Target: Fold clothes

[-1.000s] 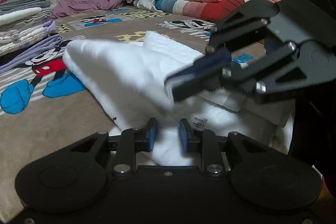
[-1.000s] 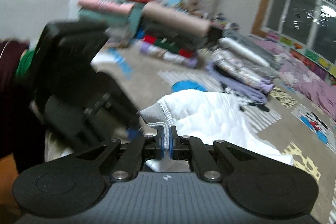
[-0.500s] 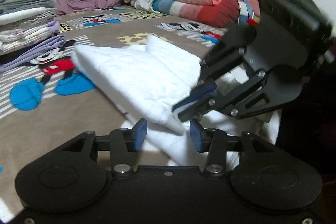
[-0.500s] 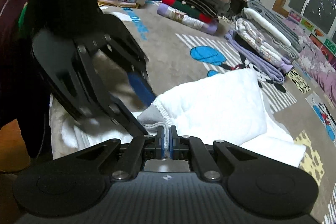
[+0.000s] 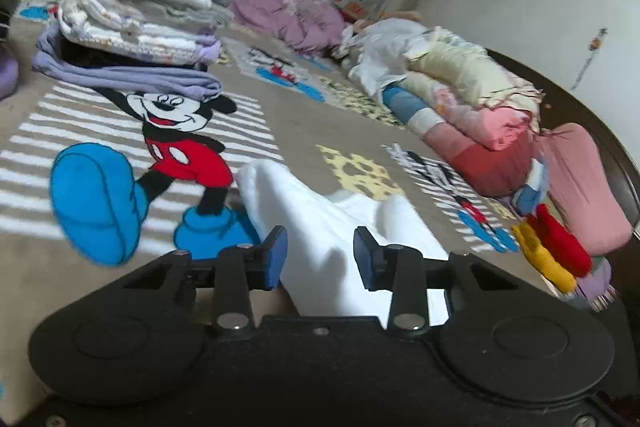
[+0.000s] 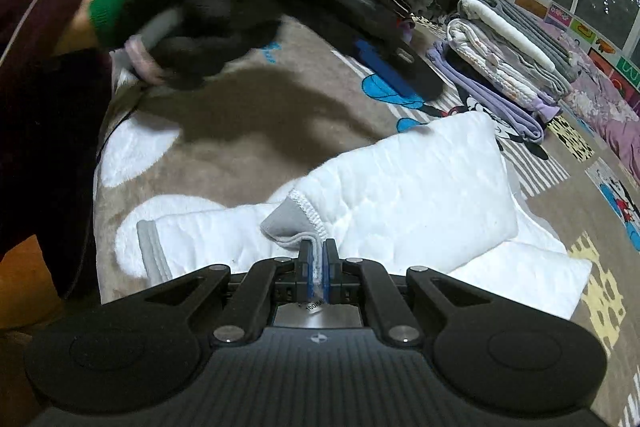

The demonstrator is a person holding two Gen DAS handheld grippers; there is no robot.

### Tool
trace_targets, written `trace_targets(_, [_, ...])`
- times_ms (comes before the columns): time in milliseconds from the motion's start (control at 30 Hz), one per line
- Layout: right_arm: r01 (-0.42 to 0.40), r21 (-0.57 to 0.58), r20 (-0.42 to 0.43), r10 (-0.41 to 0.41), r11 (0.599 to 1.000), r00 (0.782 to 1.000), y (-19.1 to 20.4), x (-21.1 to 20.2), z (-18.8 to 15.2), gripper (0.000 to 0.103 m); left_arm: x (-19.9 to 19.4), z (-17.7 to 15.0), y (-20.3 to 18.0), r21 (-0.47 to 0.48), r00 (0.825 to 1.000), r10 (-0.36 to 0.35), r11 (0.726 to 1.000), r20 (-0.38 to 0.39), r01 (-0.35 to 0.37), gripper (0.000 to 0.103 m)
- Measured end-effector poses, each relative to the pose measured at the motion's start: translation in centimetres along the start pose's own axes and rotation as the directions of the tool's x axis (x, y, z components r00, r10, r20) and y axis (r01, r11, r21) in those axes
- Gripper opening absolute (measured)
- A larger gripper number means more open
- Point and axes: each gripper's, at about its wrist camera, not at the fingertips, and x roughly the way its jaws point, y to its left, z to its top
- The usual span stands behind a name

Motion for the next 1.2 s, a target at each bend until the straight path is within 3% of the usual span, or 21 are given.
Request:
trace_targets(100, [0.014, -0.006, -0.002, -0.014, 1.0, 1.0, 0.3, -0.1, -0.1, 0.007, 2.4, 1.3, 0.9, -0.01, 1.0, -0.01, 1.0, -0.016, 0.01, 0.026])
trace_targets(167, [0.023, -0.01, -0.003, -0.023, 1.0, 1.0, 0.5, -0.1, -0.2, 0.007, 4.3, 1.9, 1.7, 0.004, 0.999, -0.004, 1.0, -0.042, 0.004, 0.011])
trace_targets(233, [0.032, -0.014, -0.004, -0.032, 0.999, 0.999, 0.8, -0.1, -0.2, 0.007, 5.3, 1.9, 2.3, 0.002, 0.998, -0.021, 1.0, -0.06, 0.021, 0.007])
trace_targets(367, [0.056, -0.03, -0.009, -0.056, 0.998, 0.998, 1.3, -0.2, -0.4, 0.007, 6.1, 1.9, 3.2, -0.034, 0.997, -0.056, 0.998, -0.06, 0.054, 0.006])
trace_targets(567, [0.072, -0.028, -0.013, -0.073, 0.997, 0.997, 1.5, 0.1, -0.7, 0.007, 7.4, 1.3, 3.0, -0.01, 0.995, 0.023, 1.0, -0.102, -0.024, 0.006])
trace_targets(700, [0.085, -0.026, -0.013, -0.086, 0.996, 0.996, 1.6, 0.3, -0.9, 0.007, 6.5, 1.6, 3.3, -0.043, 0.996, -0.007, 0.999, -0.093, 0.002, 0.007])
trace_targets(833, [0.118, -0.016, -0.008, -0.118, 0.993, 0.993, 2.1, -0.1, -0.7, 0.007, 5.2, 2.4, 1.9, 0.012, 0.998, 0.023, 1.0, -0.066, -0.022, 0.027])
trace_targets(967, [0.141, -0.021, -0.013, -0.141, 0.99, 0.99, 2.5, 0.2, -0.8, 0.007, 6.6, 2.3, 1.4, 0.054, 0.99, 0.117, 0.992, -0.075, -0.113, 0.03])
trace_targets(1000, [0.142, -0.019, -0.013, -0.142, 0.99, 0.99, 2.6, 0.2, -0.8, 0.007, 6.8, 2.2, 1.5, 0.049, 0.99, 0.115, 0.992, -0.078, -0.112, 0.029])
trace_targets(1067, [0.142, -0.019, -0.014, -0.143, 0.99, 0.99, 2.6, 0.2, -0.8, 0.007, 7.2, 1.9, 1.7, 0.04, 0.99, 0.112, 0.993, -0.082, -0.109, 0.008])
trace_targets(1100, [0.142, -0.018, -0.015, -0.142, 0.99, 0.99, 2.6, 0.2, -0.8, 0.007, 7.4, 1.8, 1.8, 0.035, 0.99, 0.11, 0.994, -0.084, -0.108, 0.007])
trace_targets(1200, [0.139, -0.012, -0.015, -0.139, 0.99, 0.99, 2.6, 0.3, -0.8, 0.007, 7.6, 1.8, 3.1, -0.105, 0.998, 0.0, 0.994, -0.068, -0.007, 0.005])
